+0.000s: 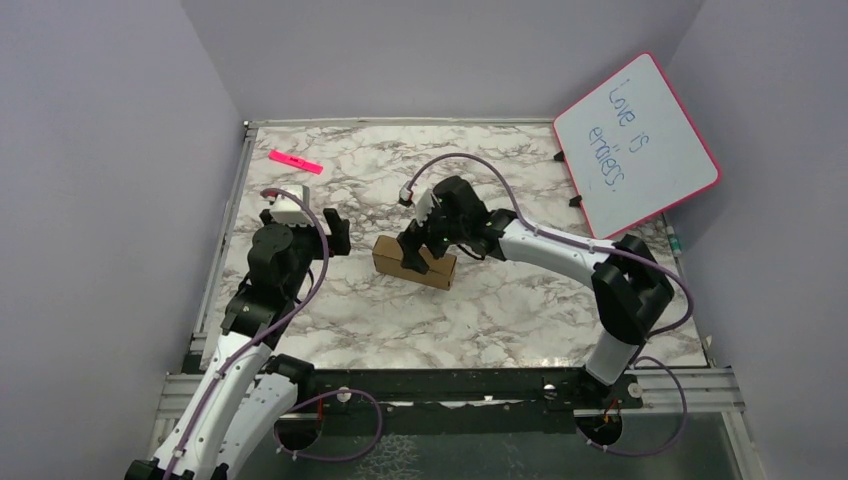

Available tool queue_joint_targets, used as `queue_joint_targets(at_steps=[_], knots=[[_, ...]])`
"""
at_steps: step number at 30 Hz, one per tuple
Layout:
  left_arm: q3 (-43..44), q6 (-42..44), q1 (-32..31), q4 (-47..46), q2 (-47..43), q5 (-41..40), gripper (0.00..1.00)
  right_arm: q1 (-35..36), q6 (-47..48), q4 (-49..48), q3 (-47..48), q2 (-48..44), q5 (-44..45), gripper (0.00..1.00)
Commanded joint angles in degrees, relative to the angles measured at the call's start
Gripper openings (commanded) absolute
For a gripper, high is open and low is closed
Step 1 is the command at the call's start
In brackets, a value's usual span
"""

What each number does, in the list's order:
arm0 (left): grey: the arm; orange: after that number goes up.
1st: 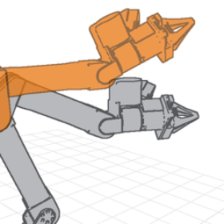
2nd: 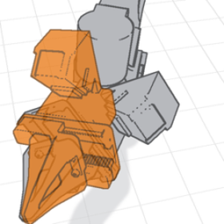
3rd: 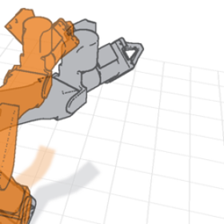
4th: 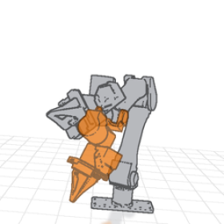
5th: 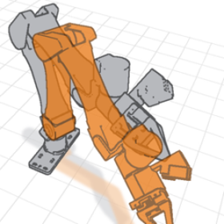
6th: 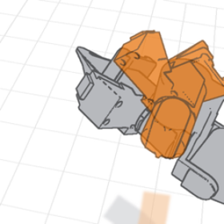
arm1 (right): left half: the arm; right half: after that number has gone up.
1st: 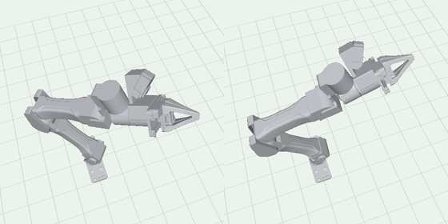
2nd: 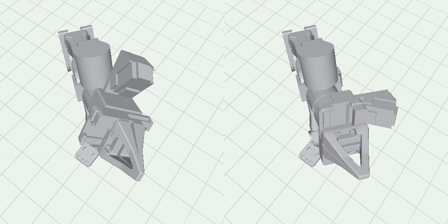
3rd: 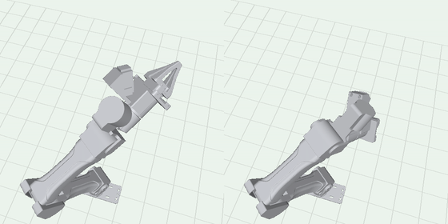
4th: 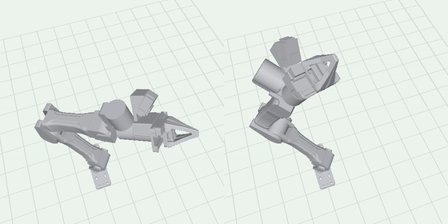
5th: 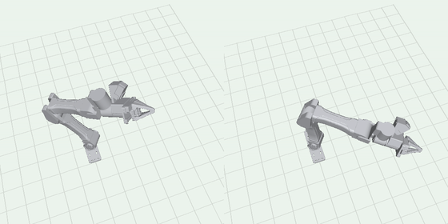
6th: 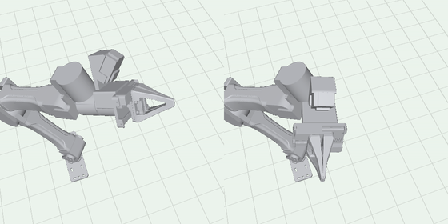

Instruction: Fold the paper box

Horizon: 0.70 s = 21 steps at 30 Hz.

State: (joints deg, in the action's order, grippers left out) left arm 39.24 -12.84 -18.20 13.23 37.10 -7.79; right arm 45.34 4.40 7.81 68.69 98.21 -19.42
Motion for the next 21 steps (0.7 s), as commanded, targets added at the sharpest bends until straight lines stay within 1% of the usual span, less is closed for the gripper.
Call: queue_joint_targets(at_steps=[1,4,7,10,13,15,16,21], knots=[[-1.9,5.1,0.4,3.4,-2.6,-5.8,0.92,2.2,5.9,7.5,6.0,5.4,6.8,0.97],[-1.9,5.1,0.5,3.6,-3.6,-7.0,0.92,3.8,8.6,11.0,8.8,7.8,8.9,0.93],[-2.1,4.8,0.5,3.7,-4.3,-7.3,0.92,5.4,11.2,13.7,10.3,8.7,12.5,0.86],[-2.1,4.5,0.5,3.8,-4.7,-7.3,0.92,6.6,13.8,15.6,11.1,8.4,17.7,0.73],[-2.1,4.3,0.5,3.8,-5.0,-8.0,0.92,7.2,16.6,14.2,10.2,6.4,23.1,0.62],[-2.1,4.2,0.6,4.0,-5.2,-8.2,0.92,7.4,19.0,12.5,9.3,4.7,26.3,0.50],[-2.1,4.2,0.6,4.0,-5.3,-8.2,0.92,7.4,19.8,11.2,8.8,4.1,28.3,0.48],[-2.2,4.1,0.5,4.0,-5.9,-8.1,0.92,7.4,27.2,5.5,7.1,3.3,38.8,0.47]])
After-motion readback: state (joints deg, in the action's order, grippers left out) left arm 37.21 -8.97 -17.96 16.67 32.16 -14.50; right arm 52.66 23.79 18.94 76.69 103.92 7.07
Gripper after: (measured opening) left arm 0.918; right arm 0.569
